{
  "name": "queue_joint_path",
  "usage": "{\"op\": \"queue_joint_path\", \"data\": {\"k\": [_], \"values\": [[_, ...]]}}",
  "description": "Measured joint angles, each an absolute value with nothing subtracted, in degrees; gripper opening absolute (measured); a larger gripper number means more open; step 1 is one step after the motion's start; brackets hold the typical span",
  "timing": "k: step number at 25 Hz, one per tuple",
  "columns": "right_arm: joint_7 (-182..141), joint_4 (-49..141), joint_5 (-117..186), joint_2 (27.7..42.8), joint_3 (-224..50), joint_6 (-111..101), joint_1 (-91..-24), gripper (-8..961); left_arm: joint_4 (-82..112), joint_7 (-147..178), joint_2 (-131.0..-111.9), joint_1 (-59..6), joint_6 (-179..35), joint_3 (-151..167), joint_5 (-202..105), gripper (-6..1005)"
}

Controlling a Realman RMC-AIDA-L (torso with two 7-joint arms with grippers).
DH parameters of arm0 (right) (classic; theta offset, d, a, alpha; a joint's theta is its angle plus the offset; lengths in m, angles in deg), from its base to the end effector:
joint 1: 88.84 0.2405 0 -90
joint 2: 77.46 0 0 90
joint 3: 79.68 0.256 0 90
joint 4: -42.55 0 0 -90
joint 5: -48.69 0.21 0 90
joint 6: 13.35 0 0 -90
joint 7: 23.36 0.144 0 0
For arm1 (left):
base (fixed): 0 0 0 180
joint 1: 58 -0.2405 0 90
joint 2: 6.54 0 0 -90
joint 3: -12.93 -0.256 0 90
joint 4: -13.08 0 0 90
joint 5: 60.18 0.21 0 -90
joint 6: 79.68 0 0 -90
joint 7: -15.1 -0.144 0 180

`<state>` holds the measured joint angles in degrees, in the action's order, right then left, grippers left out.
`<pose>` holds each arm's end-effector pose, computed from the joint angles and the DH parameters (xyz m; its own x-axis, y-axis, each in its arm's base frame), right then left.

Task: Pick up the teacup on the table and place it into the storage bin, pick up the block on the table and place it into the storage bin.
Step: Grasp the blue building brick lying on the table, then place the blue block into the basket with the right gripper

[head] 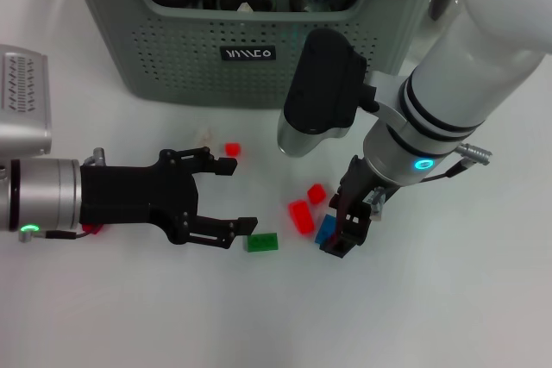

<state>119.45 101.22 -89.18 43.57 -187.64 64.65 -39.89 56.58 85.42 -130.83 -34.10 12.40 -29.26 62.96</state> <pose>0.1322 0.3257 -0.1186 0.8288 -0.2519 0.4995 -0.2190 -0.9677 -0.1247 -0.2778 0.2824 -0.0334 0.8860 0.2697 0.3772 0.3331 -0.9361 -0.1130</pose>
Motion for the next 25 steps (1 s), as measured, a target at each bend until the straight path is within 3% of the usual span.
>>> {"op": "queue_joint_path", "data": {"k": [5, 23, 25], "values": [[119.46, 100.55, -89.02, 43.6, -188.06, 64.28, -39.74, 651, 56.58, 85.41, -130.82, -34.1, 12.28, -29.26, 62.96, 920], [120.49, 99.89, -88.34, 43.62, -189.98, 63.37, -39.14, 633, 56.54, 85.41, -130.82, -34.17, 12.25, -29.26, 62.96, 920], [120.8, 100.6, -88.44, 43.5, -189.92, 63.63, -39.29, 430, 56.46, 85.41, -130.82, -34.18, 12.26, -29.26, 62.96, 920]]}}
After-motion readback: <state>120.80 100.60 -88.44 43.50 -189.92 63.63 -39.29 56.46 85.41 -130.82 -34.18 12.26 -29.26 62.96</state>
